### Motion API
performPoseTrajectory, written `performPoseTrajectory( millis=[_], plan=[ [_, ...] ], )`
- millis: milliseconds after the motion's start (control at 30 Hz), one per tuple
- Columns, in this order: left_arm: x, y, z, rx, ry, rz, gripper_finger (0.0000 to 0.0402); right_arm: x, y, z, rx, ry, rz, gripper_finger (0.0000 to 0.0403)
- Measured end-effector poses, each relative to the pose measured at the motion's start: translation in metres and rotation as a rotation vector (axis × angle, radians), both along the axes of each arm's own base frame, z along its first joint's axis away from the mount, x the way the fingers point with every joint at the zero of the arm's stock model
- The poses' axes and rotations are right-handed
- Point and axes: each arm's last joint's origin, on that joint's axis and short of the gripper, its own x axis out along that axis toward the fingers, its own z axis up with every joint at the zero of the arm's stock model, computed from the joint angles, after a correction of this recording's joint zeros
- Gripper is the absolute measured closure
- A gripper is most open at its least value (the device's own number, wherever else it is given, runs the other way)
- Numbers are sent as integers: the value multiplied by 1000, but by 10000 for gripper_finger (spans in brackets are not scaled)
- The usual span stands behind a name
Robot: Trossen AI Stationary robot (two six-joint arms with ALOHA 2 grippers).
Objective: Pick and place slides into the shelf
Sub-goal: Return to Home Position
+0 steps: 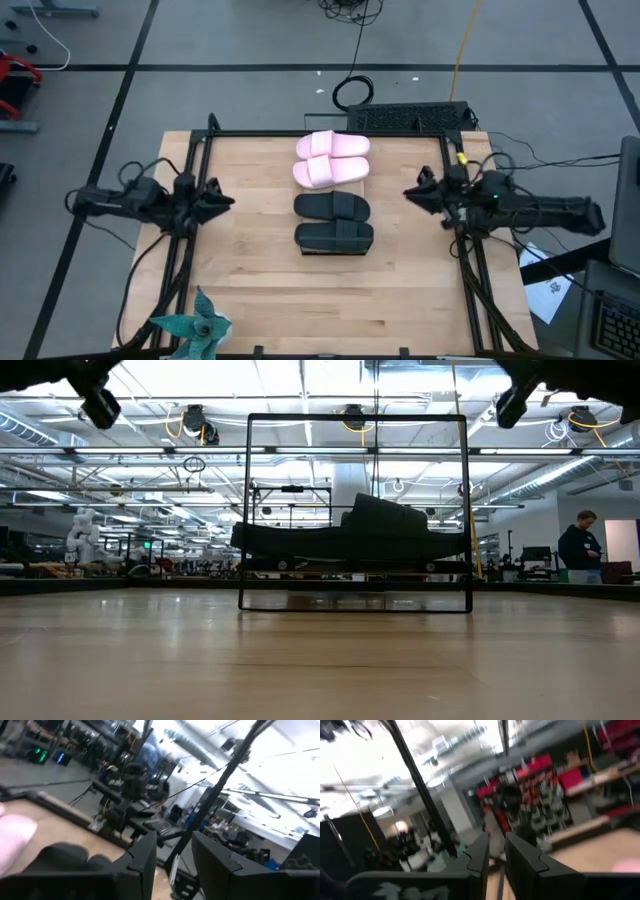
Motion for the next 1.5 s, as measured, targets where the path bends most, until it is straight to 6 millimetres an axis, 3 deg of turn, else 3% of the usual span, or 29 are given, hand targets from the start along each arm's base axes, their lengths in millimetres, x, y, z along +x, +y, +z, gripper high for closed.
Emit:
performPoseTrajectory(
  millis=[100, 267, 433, 633, 867, 1033, 1267, 1500],
  plan=[
    [10, -8, -3, 30, -38, -7, 277, 14, 6, -7, -12, 63, 30, 348],
    [16, -19, -16, 67, 47, -6, 277, 25, 6, -12, -58, 90, 0, 348],
    [7, -16, -17, 92, 43, 84, 277, 18, 2, -10, -85, 77, 7, 348],
    [-7, -8, -24, 55, 68, 73, 277, 4, 0, -9, -69, 91, 17, 348],
    [-4, -7, -30, 95, 129, 36, 277, 4, 1, -18, -94, 175, 37, 348],
    [0, -5, -37, 127, 165, 62, 277, 4, 4, -23, -161, 132, 138, 348],
    [8, -3, -58, 142, 207, 10, 277, 6, 4, -51, -158, 169, 152, 348],
    [10, 0, -67, 209, 240, 65, 277, 5, 2, -64, -176, 180, 138, 348]
  ],
)
